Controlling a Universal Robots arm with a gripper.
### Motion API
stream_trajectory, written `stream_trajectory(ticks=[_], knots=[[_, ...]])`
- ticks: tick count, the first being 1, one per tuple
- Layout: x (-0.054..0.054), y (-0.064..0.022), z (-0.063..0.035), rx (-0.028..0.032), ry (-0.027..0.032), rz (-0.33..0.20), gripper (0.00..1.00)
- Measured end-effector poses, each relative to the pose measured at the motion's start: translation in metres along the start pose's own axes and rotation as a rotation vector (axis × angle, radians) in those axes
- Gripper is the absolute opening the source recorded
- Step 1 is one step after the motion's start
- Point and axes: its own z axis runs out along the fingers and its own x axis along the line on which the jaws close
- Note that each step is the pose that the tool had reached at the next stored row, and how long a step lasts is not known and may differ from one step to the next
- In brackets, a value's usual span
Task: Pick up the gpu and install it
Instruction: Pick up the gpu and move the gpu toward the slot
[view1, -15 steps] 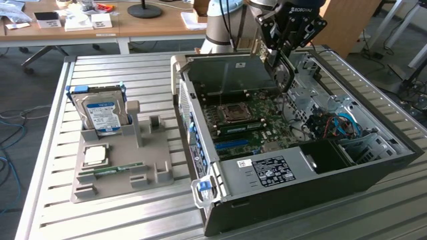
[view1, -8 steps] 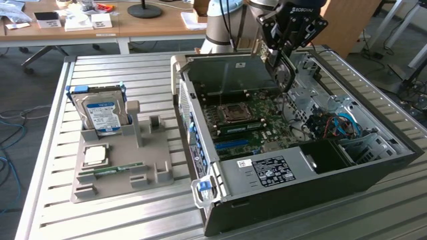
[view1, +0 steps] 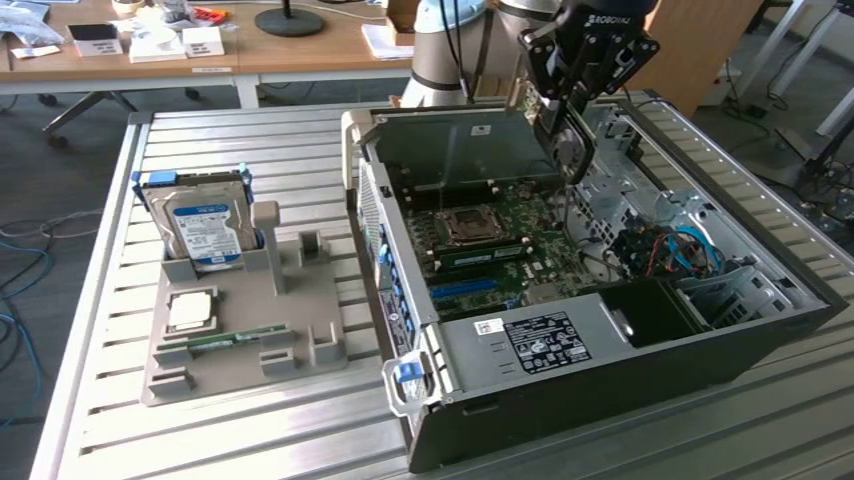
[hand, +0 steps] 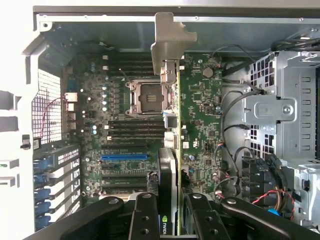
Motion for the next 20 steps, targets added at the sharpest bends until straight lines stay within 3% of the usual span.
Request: stream_trajectory(ticks=[20], knots=[[-0.02,0.0008,0.0005,0.0001,0.0,0.0,0.27]])
